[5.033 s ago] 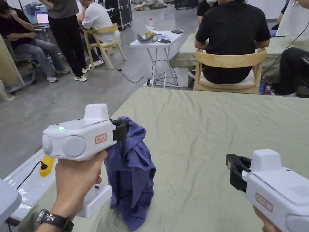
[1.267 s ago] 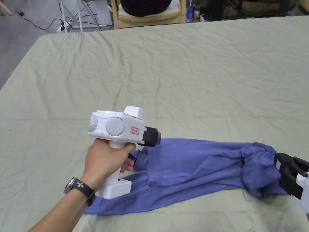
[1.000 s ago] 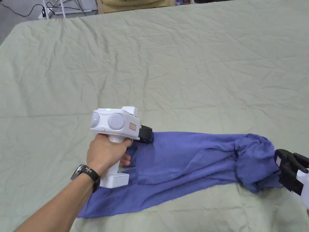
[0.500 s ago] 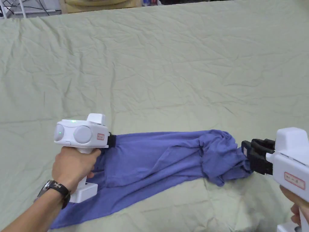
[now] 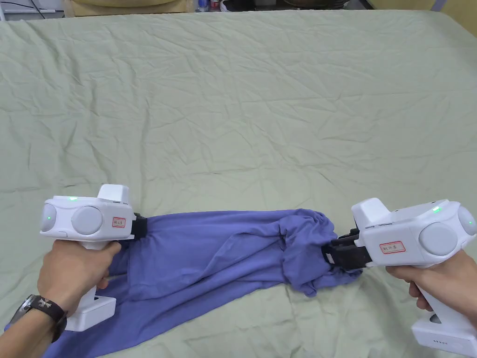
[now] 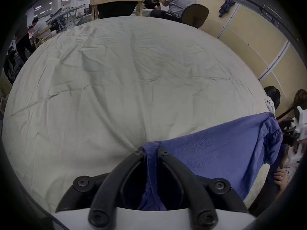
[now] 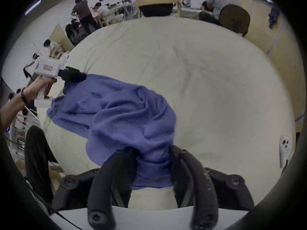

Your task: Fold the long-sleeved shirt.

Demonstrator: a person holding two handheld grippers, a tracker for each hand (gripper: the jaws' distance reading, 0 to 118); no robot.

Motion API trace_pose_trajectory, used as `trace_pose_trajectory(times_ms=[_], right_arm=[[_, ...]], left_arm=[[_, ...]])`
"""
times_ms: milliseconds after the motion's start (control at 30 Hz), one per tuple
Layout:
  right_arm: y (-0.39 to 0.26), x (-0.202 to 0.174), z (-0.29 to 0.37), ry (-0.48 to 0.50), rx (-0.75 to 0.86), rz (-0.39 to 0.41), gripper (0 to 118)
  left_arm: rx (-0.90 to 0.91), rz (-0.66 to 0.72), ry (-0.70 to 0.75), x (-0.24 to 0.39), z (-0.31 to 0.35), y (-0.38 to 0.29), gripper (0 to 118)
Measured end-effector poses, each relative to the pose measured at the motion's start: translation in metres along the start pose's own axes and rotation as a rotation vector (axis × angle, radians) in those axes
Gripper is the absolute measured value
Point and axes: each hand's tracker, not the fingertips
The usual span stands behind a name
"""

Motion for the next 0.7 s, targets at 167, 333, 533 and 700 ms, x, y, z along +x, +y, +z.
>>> trace_pose_trajectory(times_ms=[167,333,533,700], right_arm=[[0.000,-0.008,-0.001,-0.022,-0.003,0.006,17],[-0.003,-0.027,0.018,-0.105,0.069,0.069,12],[0.005,-0.050,0.090,-0.124,0.267,0.062,12],[0.022,-0.075,0.166,-0.123,0.435,0.075,12]], left_arm=[[0.017,-0.006,0.014,0.003,0.001,-0.003,10],[0.087,0.011,0.038,0.010,0.024,-0.009,7],[0.247,-0.023,0.019,0.021,0.110,-0.007,7],[0.406,-0.089,0.061,0.023,0.209,0.002,7]])
